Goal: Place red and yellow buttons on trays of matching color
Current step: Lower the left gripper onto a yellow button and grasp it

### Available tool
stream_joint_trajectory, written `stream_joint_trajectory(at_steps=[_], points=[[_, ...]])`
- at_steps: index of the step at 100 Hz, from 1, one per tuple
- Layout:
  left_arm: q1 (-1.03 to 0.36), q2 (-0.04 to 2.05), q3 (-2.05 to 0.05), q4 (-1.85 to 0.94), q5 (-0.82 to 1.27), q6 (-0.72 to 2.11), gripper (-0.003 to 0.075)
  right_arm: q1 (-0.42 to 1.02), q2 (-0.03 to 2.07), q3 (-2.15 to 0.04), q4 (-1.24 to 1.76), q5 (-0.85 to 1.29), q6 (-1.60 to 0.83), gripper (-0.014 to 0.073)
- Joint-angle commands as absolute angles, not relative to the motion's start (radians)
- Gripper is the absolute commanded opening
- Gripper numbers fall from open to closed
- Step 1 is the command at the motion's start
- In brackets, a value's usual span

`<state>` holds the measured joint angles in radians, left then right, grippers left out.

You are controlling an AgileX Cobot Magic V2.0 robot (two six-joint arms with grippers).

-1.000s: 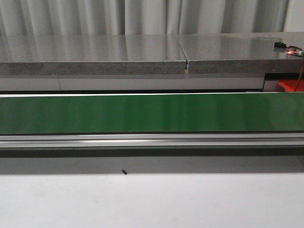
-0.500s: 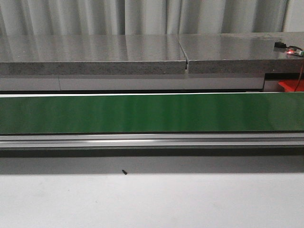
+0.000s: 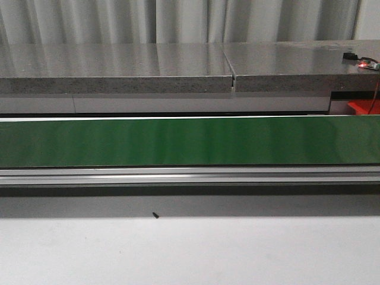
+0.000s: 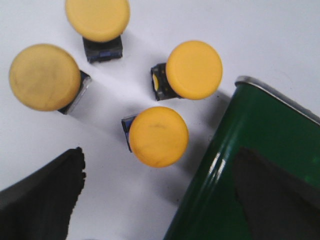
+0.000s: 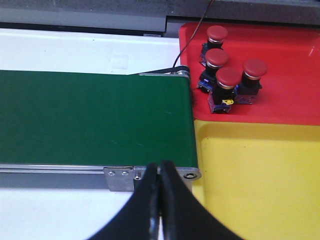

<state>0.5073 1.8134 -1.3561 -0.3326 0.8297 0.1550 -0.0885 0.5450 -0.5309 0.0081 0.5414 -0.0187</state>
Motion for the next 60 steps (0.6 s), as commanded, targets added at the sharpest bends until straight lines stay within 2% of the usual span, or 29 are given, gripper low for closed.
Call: stream_joint_trajectory(at_steps=[1, 46, 60], points=[[0.509, 1.808, -1.419, -0.358, 0.814, 0.146, 0.0564, -0.087, 0.547, -0.557, 0.0, 0.467, -0.02, -0.0067], [0.508, 1.916, -1.467, -0.367, 0.816, 0.146, 0.0564, -0.087, 0.547, -0.557, 0.0, 0.467, -0.02, -0.0067], [0.508, 1.935, -1.467, -0.367, 0.814, 0.146, 0.0489, -0.087, 0.547, -0.557, 0.0, 0.467, -0.02, -0.0067]])
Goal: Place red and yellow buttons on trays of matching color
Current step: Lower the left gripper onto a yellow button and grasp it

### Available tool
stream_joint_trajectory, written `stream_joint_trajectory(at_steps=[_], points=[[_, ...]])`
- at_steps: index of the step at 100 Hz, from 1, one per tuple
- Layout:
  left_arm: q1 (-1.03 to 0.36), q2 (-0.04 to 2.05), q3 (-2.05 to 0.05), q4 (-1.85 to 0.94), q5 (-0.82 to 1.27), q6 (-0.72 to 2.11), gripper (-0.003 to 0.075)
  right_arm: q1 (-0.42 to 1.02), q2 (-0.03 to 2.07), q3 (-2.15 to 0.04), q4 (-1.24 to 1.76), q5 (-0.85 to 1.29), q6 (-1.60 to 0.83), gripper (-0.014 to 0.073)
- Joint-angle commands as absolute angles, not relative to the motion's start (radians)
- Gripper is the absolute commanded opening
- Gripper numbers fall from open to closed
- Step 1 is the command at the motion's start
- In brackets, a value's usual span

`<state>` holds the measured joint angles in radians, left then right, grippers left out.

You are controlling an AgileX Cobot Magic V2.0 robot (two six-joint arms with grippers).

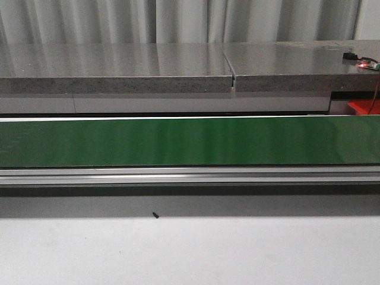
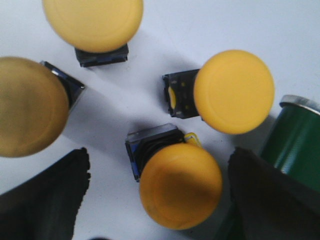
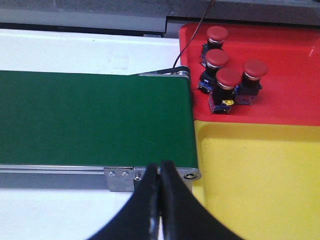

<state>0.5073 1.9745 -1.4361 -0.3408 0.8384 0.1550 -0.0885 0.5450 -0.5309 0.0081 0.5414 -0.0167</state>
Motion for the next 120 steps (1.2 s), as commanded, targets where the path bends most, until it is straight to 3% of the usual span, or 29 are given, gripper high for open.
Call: stream_joint_trajectory(at_steps=[1, 18, 31, 57, 90, 120], points=[[0.508, 1.938, -1.467, -0.367, 0.812, 0.146, 0.0484, -0.087, 0.547, -0.557, 0.0, 0.467, -0.02, -0.0067], [0.508, 1.945, -1.467, -0.367, 0.792, 0.146, 0.0332, -0.087, 0.547, -0.557, 0.0, 0.467, -0.02, -0.0067], [0.508, 1.945, -1.467, -0.367, 0.781, 0.151, 0.0275, -0.087, 0.547, -0.557, 0.0, 0.467, -0.02, -0.0067], [0.508, 1.907, -1.464, -0.367, 0.771, 0.181, 0.026, -0.087, 0.547, -0.557, 0.0, 0.467, -0.02, -0.0067], [0.493, 1.677, -1.347, -0.371, 0.72, 0.182, 0.026, -0.087, 0.547, -0.557, 0.0, 0.467, -0.02, -0.0067], [0.374, 1.572, -1.315, -0.374, 0.758, 0.183, 0.026, -0.087, 0.547, -0.557, 0.0, 0.467, -0.02, -0.0067]])
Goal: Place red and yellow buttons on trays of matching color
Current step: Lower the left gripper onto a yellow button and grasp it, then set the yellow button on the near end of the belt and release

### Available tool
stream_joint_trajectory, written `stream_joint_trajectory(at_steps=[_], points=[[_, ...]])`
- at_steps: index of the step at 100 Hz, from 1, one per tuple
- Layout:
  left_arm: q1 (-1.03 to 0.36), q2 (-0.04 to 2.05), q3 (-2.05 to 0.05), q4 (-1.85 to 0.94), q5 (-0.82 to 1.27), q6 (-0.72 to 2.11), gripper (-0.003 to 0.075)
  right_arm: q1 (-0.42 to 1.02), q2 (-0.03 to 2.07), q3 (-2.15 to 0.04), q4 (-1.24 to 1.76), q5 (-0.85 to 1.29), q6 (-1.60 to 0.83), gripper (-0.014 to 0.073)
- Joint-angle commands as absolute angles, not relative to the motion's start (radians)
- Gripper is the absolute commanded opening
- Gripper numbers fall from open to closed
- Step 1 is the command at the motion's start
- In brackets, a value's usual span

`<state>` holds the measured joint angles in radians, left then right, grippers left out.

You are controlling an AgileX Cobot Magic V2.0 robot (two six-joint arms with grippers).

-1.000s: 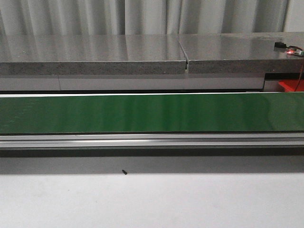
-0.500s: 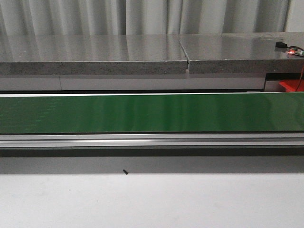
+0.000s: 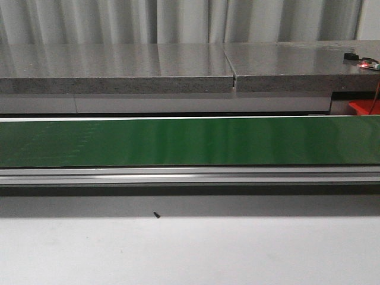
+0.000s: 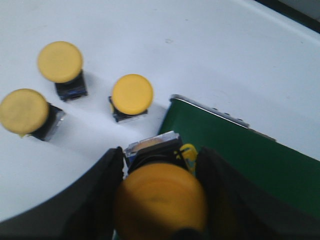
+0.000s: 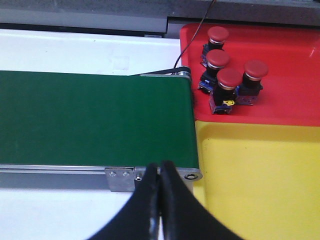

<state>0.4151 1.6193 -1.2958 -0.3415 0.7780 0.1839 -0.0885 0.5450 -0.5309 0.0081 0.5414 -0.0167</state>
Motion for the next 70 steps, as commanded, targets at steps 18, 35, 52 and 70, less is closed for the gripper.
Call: stream_joint_trajectory(at_steps=[18, 35, 52, 70], points=[[0.305, 1.574, -1.28, -0.374, 0.75, 0.183, 0.026, -0.087, 0.547, -0.557, 0.0, 0.467, -0.02, -0.0067], [0.302, 1.574, -1.256, -0.353, 0.753, 0.183, 0.0262, -0.087, 0.547, -0.557, 0.0, 0.467, -0.02, -0.0067], [0.302, 1.574, -1.254, -0.349, 0.789, 0.229, 0.0311, -0.087, 0.547, -0.557, 0.0, 0.467, -0.02, -0.0067], [0.302, 1.574, -1.254, -0.351, 0.807, 0.233, 0.0485, -0.087, 0.547, -0.557, 0.0, 0.467, -0.02, -0.0067]])
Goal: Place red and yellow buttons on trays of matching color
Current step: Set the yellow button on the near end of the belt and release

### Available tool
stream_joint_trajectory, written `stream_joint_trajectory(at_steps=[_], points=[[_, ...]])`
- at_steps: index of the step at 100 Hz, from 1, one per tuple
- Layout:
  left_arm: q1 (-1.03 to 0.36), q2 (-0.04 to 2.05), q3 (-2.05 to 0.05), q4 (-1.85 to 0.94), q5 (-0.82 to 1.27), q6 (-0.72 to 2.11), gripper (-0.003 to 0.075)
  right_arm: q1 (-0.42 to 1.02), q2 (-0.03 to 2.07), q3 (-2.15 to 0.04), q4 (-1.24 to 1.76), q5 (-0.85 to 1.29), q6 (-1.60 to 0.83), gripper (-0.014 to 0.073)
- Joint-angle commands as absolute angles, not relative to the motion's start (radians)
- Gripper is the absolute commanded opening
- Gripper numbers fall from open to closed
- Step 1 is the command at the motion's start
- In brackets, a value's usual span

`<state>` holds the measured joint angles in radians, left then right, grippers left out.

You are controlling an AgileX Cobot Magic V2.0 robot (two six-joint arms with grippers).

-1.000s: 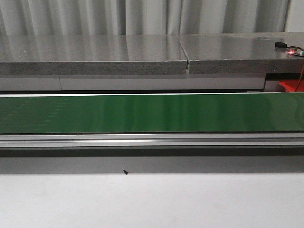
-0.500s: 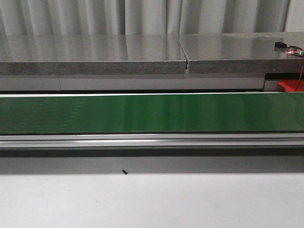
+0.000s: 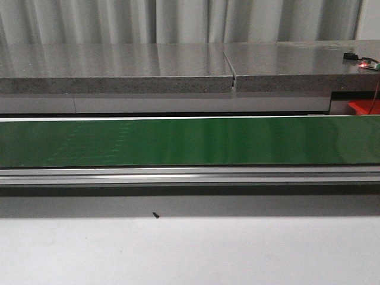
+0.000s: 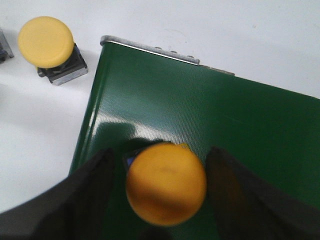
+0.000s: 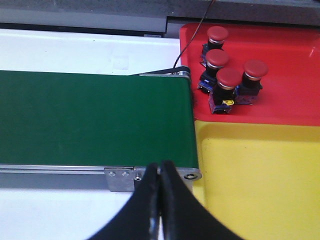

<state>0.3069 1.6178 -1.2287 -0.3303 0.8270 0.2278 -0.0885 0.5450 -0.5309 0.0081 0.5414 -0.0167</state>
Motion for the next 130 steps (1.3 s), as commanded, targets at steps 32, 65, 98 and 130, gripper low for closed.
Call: stream_joint_trajectory(at_steps=[32, 65, 98, 130], points=[[0.302, 1.506, -1.256, -0.525, 0.748, 0.33, 0.0551, -0.087, 0.547, -0.557, 0.0, 0.467, -0.02, -0.0067], [0.4, 1.394, -1.256, -0.573, 0.709, 0.342, 0.0549, -0.087, 0.547, -0.557, 0.0, 0.467, -0.02, -0.0067], [0.574, 1.467, -1.256, -0.443, 0.766, 0.311, 0.0547, -0.087, 0.547, -0.557, 0.0, 0.467, -0.02, -0.0067], [0.597, 1.662, -1.26, -0.359, 0.678, 0.268, 0.0547, -0.087, 0.547, -0.557, 0.0, 0.467, -0.02, -0.0067]])
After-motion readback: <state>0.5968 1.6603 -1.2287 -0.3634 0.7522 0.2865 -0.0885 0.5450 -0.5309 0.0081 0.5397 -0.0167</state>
